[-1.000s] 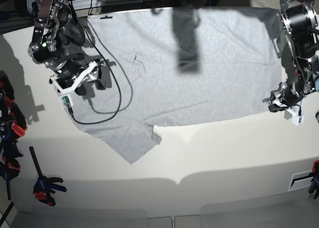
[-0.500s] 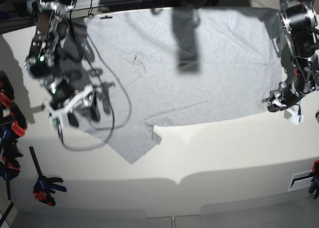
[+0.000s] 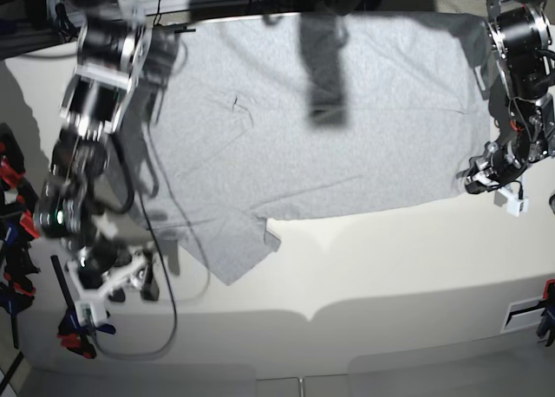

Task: Fold the T-shirt properly
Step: 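Reach the right gripper down along the shirt to the other hem corner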

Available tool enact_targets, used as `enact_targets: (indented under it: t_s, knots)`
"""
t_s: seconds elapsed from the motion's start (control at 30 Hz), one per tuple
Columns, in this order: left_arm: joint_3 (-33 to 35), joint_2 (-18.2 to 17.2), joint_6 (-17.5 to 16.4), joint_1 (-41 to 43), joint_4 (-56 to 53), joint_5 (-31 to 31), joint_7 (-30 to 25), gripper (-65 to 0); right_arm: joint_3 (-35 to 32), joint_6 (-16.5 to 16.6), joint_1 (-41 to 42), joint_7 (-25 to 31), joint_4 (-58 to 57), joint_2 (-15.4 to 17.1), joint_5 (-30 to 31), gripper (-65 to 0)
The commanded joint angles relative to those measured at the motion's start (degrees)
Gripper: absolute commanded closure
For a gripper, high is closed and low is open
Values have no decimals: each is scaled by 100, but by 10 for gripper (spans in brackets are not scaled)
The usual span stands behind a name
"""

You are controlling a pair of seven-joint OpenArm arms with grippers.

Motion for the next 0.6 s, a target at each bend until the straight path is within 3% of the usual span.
enact_targets:
  t_s: [0.0,0.17,0.33,0.57]
  knots:
    - [-11,-120,-24,-140,79,-74,-92,0,11,66,396,164,-297,46,-70,-389]
    - [-11,-120,-24,-140,79,-76,-92,0,13,146,1349,704,-2597,46,-931,-389]
    - [-11,-120,-24,-140,79,-74,-87,0,11,142,1628,1386,-4236,50,-1816,-389]
    - [-11,-120,-26,-138,79,-166,17,0,13,142,1493,990,-4559,44,-2052,-385]
